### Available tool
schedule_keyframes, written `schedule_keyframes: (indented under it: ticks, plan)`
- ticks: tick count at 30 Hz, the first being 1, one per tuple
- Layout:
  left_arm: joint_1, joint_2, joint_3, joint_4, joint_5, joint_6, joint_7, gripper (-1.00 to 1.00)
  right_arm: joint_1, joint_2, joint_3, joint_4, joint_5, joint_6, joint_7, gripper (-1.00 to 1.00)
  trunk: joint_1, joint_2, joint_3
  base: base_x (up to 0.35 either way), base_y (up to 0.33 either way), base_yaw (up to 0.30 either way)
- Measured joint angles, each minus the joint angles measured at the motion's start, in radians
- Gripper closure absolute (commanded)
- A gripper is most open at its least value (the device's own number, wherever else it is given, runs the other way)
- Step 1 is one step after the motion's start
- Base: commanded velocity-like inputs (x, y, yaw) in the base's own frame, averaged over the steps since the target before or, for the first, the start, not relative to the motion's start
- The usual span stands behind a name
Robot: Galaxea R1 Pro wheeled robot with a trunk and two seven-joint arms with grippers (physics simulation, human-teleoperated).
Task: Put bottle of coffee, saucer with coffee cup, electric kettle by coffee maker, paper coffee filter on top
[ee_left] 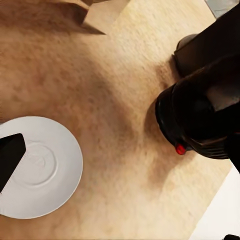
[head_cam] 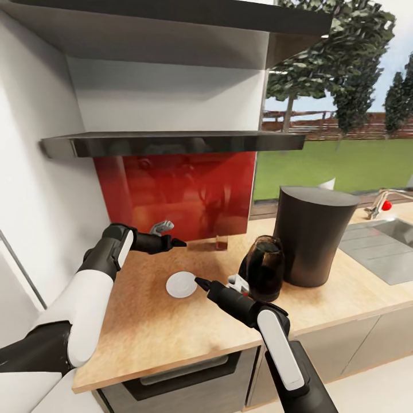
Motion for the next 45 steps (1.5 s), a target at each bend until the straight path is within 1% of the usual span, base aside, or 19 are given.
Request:
schedule_keyframes:
  ticks: [3,6,9,12,18,25,31,35,37,45]
  plan:
    - [0.006,0.001,0.0,0.0,-0.001,0.0,0.0,-1.0,0.0,0.0,0.0,0.001,0.0,0.0,-0.007,-1.0,0.0,0.0,0.0,0.073,0.0,0.0]
    - [0.008,0.002,0.0,0.001,-0.001,0.0,0.0,-1.0,0.0,0.0,0.0,0.005,0.001,0.0,-0.043,-1.0,0.0,0.0,0.0,0.024,0.0,0.0]
    - [0.009,0.002,0.0,0.004,-0.001,0.0,0.0,-1.0,0.001,0.0,0.001,0.032,0.0,0.0,-0.093,-1.0,0.0,0.0,0.0,0.007,0.0,0.0]
    - [0.01,0.002,0.0,0.005,-0.001,0.0,0.0,-1.0,0.001,0.0,0.004,0.065,-0.002,-0.001,-0.11,-1.0,0.0,0.0,0.0,0.002,0.0,0.0]
    - [0.012,0.002,0.0,0.005,-0.001,-0.001,0.0,-1.0,0.001,0.0,0.006,0.078,-0.001,-0.001,-0.115,-1.0,0.0,0.0,0.0,0.0,0.0,0.0]
    - [0.036,0.005,0.001,0.005,-0.001,-0.002,0.0,-1.0,0.001,0.0,0.006,0.116,-0.002,-0.001,-0.115,-1.0,0.0,0.0,0.0,0.0,0.0,0.0]
    - [0.051,0.006,0.001,0.004,-0.001,-0.002,0.0,-1.0,0.001,0.0,0.006,0.125,-0.001,-0.001,-0.113,-1.0,0.0,0.0,0.0,0.0,0.0,0.0]
    - [0.053,0.007,0.001,0.005,-0.001,-0.002,0.0,-1.0,0.001,0.0,0.007,0.137,-0.001,-0.001,-0.112,-1.0,0.0,0.0,0.0,0.02,0.013,0.0]
    - [0.053,0.008,0.001,0.005,-0.001,-0.001,0.0,-1.0,0.001,0.0,0.017,0.161,-0.001,-0.001,-0.112,-1.0,0.0,0.0,0.0,0.127,0.145,0.0]
    - [0.055,0.007,0.0,0.006,-0.001,-0.003,0.0,-1.0,0.001,0.0,0.021,0.167,-0.003,-0.001,-0.112,-1.0,0.0,0.0,0.0,0.056,0.038,0.0]
